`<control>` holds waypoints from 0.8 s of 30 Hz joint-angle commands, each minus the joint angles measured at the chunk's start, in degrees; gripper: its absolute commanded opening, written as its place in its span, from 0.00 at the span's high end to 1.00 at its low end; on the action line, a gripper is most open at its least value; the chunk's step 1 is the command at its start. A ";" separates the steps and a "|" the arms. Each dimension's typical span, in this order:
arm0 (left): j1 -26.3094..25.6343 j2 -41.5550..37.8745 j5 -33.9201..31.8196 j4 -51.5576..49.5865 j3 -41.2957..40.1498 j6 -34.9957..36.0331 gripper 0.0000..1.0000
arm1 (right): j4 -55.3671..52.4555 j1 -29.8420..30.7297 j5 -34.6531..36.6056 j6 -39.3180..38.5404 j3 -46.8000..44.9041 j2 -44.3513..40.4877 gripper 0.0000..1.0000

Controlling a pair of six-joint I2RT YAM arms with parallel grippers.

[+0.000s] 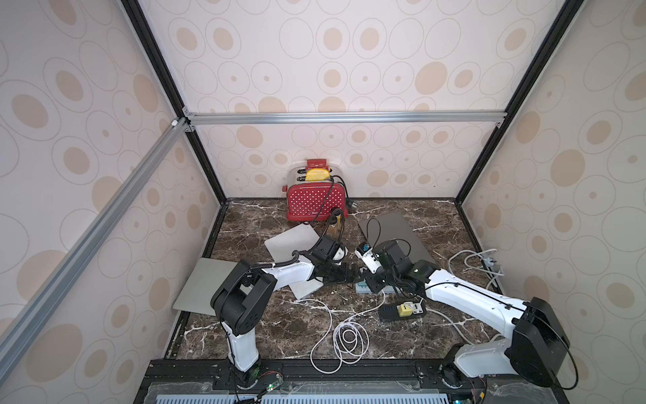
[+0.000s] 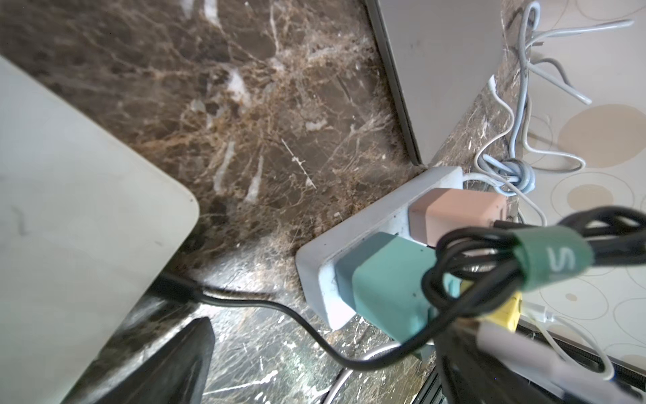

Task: Unplug the laptop charger
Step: Remove the charging cable from the plug, then place the charging cable at the center of the board.

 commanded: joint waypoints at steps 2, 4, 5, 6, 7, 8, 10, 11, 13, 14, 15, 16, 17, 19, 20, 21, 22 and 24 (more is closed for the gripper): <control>-0.53 2.23 -1.38 -0.63 0.63 0.18 0.01 | 1.53 -0.05 -2.14 0.55 -0.05 -0.36 1.00; -0.56 2.59 -1.39 -0.74 0.78 0.19 0.01 | 1.47 0.02 -2.41 0.35 0.22 -1.24 1.00; -0.57 2.63 -1.34 -0.71 0.77 0.20 0.01 | 0.84 -0.04 -2.43 0.24 0.61 -1.84 1.00; -0.59 2.56 -1.17 -0.64 0.60 0.20 0.01 | -0.28 -0.05 -2.21 0.08 1.19 -2.46 1.00; -0.51 2.31 -0.90 -0.70 0.59 0.12 0.01 | -1.57 -0.03 -1.75 0.16 1.61 -3.15 1.00; -0.21 1.61 -0.70 -0.88 0.69 0.32 0.01 | -3.33 0.00 -0.92 0.64 1.91 -4.18 1.00; 0.70 -0.41 -0.36 -1.13 0.63 0.65 0.01 | -6.39 -0.03 -0.24 1.71 1.55 -6.77 1.00; 1.20 -1.71 -0.08 -1.44 0.88 1.16 0.01 | -7.73 0.03 -0.96 2.09 0.81 -8.39 1.00; 1.98 -3.56 0.03 -3.42 2.44 2.86 0.01 | -8.03 0.16 -3.35 2.34 -1.40 -11.44 1.00; 2.14 -4.13 0.19 -4.58 3.60 3.85 0.01 | -7.21 0.15 -5.57 1.86 -3.00 -12.58 1.00; 2.29 -4.26 0.28 -5.81 4.93 4.80 0.01 | -6.02 0.19 -7.56 1.08 -4.39 -13.27 1.00; 2.42 -4.25 0.29 -6.82 6.11 5.35 0.01 | -4.98 0.13 -8.84 0.10 -5.71 -13.22 1.00; 2.62 -4.28 0.15 -7.92 7.13 5.96 0.01 | -4.01 0.15 -9.87 -0.90 -6.73 -12.60 1.00; 2.98 -4.57 -0.15 -9.63 8.28 6.78 0.01 | -4.35 0.19 -11.64 -2.20 -6.39 -9.78 1.00; 3.37 -5.26 0.17 -9.99 8.09 6.87 0.01 | -4.90 0.28 -12.77 -2.61 -5.54 -7.72 1.00; 3.95 -5.99 0.84 -10.04 7.70 6.95 0.01 | -4.90 0.56 -13.47 -2.88 -4.92 -6.17 1.00; 4.96 -7.34 1.39 -10.18 7.01 7.09 0.01 | -4.22 1.02 -14.21 -3.28 -4.62 -4.54 1.00; 7.81 -9.96 2.10 -12.09 6.15 7.63 0.01 | -1.49 1.97 -15.66 -4.33 -4.73 -1.57 1.00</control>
